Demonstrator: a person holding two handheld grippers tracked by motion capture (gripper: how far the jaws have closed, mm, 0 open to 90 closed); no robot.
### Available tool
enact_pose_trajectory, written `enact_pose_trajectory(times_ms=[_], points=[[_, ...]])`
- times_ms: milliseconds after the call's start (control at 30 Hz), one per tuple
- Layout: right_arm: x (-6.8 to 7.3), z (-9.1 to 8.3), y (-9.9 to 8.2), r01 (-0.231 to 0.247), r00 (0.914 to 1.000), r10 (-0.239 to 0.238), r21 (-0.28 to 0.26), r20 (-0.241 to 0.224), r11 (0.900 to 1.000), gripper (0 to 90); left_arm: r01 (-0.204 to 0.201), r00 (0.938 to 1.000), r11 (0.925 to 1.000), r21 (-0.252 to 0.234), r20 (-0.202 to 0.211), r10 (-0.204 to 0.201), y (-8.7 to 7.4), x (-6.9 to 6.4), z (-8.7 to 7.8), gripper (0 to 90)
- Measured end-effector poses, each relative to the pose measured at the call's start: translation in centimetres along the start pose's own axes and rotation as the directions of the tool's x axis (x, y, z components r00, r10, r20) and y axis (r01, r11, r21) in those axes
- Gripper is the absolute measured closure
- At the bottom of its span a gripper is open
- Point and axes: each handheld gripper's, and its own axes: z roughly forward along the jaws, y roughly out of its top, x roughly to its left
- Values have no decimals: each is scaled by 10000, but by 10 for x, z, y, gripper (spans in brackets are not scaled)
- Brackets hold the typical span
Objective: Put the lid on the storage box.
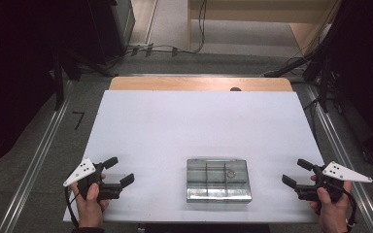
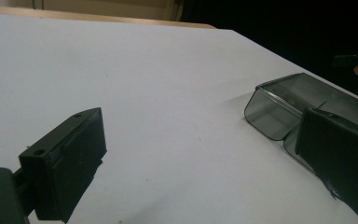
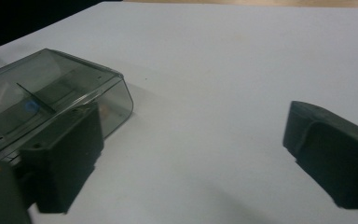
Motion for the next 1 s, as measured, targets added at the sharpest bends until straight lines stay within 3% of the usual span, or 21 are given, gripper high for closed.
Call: enact_pose_trajectory(times_ms=[300,400,533,767,1000], points=[[-8,-5,-2,-158,9999,156,-421,-36,9990,0,-410,9991,9991,-82,-135,409,-3,3,-4,9],[-12,-6,-4,-244,9995,254,-492,184,9985,0,-267,9996,9996,-136,-66,266,-6,7,-3,9],[-16,-4,-9,-510,9986,516,-455,105,9977,0,-172,9998,9997,-147,-28,171,-7,8,0,9],[-12,0,-14,-197,9992,205,-250,341,9995,0,-269,9995,9996,-56,-172,268,-9,7,4,9],[-12,1,-16,-457,9979,472,-341,441,9984,0,-223,9994,9995,-232,-277,217,-10,7,3,9]])
